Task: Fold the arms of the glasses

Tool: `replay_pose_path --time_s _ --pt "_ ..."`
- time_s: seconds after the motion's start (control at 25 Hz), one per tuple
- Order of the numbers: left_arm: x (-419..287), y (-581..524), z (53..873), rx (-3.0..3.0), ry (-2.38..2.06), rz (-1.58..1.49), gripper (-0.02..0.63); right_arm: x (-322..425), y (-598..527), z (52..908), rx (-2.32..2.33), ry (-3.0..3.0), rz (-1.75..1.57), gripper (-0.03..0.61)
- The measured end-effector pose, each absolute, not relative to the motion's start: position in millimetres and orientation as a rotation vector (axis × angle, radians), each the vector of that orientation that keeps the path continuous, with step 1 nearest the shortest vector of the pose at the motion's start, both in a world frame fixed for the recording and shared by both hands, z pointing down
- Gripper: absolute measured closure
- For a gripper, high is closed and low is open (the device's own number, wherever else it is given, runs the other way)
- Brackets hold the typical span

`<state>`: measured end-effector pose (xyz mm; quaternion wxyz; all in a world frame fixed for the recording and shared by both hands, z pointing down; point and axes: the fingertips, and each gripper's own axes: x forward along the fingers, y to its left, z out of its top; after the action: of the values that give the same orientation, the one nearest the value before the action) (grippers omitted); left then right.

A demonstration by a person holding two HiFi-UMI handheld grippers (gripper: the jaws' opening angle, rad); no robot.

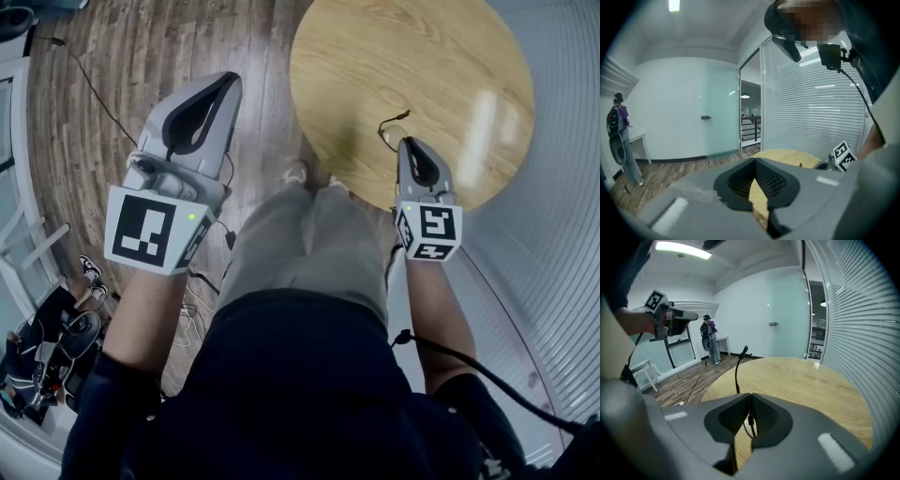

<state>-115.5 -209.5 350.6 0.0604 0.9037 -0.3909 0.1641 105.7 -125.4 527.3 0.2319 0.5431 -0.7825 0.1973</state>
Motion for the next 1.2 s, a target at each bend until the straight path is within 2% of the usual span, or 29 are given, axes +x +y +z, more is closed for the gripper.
replay_pose_path --time_s 0.92,1.2 --pt "-114 -210 359 2.675 -1.224 0.524 0.611 103 -138 557 1.409 -2.136 0.539 0.551" --pt "-136 -219 355 2.653 -1.240 0.534 0.611 91 -148 555 1.380 -2.112 0.537 0.551"
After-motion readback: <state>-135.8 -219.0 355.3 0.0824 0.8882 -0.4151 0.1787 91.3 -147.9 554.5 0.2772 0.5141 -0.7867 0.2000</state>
